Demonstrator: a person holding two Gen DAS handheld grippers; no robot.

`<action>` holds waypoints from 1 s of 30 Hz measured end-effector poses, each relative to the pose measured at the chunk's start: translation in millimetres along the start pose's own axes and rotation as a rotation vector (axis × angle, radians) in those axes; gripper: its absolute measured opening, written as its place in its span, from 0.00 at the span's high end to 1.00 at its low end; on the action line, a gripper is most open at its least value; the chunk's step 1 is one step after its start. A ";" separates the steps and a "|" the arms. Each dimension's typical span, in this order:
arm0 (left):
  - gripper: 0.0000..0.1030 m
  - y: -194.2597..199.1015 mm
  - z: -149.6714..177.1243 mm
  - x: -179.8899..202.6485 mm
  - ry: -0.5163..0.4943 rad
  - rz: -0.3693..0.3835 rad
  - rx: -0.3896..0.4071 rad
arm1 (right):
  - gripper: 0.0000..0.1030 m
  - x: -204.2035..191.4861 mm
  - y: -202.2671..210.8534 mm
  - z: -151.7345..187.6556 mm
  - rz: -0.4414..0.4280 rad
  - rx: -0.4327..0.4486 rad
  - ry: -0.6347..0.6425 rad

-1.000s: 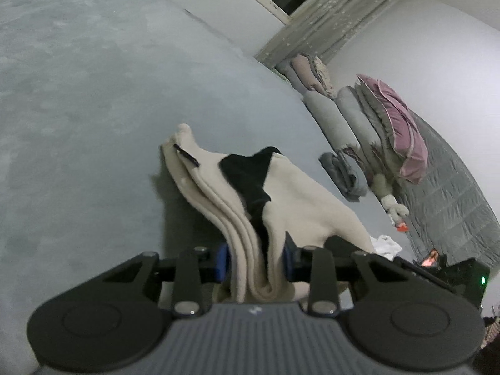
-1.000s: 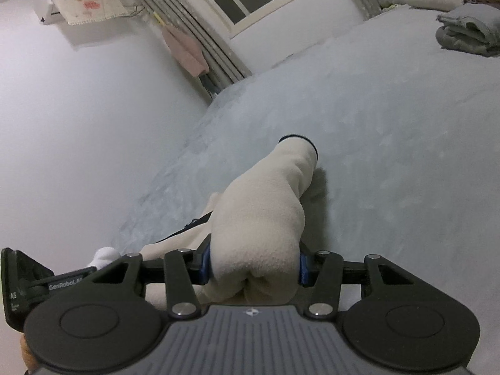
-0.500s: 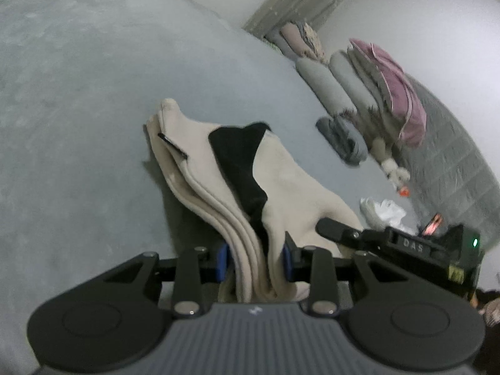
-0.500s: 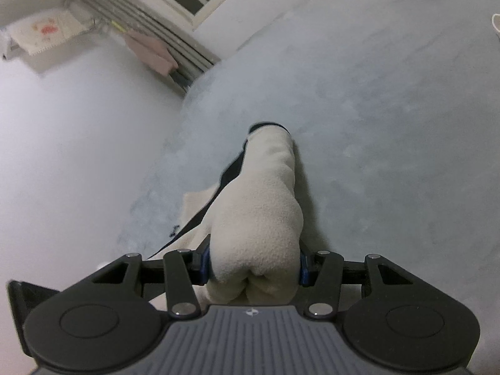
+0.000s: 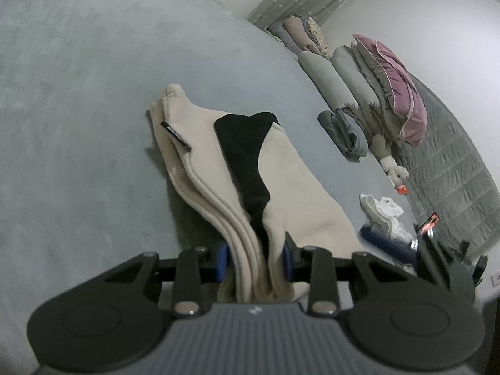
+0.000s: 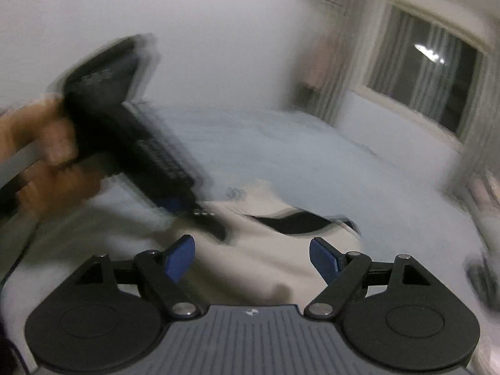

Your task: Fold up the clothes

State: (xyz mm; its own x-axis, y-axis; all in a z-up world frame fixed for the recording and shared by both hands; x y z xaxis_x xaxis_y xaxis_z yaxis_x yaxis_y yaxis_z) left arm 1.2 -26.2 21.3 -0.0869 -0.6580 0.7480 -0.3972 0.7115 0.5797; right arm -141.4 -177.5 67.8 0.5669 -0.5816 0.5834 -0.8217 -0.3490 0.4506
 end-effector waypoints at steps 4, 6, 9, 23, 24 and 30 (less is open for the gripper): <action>0.71 -2.2 -4.6 -3.3 0.058 0.018 -0.011 | 0.23 -42.2 -25.2 -10.3 0.009 -0.076 0.205; 0.71 -4.2 -5.9 -4.4 0.078 0.019 -0.015 | 0.23 -57.4 -40.7 -10.5 0.026 -0.122 0.282; 0.71 -5.8 -7.8 -7.0 0.100 0.005 -0.010 | 0.38 -61.5 -52.8 -15.6 0.061 -0.136 0.290; 0.33 6.9 -15.2 -24.2 0.271 0.141 0.051 | 0.71 -3.0 -49.3 -26.2 0.032 -0.086 -0.154; 0.32 5.8 -14.7 -25.1 0.282 0.149 0.051 | 0.71 0.6 -49.3 -26.4 0.028 -0.082 -0.186; 0.27 -10.4 -9.3 -18.7 0.297 0.178 0.037 | 0.71 6.3 -47.9 -26.4 0.021 -0.075 -0.227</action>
State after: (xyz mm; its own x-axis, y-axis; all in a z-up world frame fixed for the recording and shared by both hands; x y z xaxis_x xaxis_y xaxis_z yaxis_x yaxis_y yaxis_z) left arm 15.5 -19.0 4.3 0.1096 -0.4198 0.9010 -0.4327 0.7959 0.4235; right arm -96.9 -145.0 67.8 0.5153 -0.7414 0.4298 -0.8214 -0.2844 0.4943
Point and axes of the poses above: each gripper's, at about its wrist camera, not at the fingertips, and y roughly against the way its jaws point, x to its right, z to its underside, the point moved 2 cm from there along -y, roughly the way its jaws point, and after that the axes turned 15 degrees about y, right-handed, at the moved point
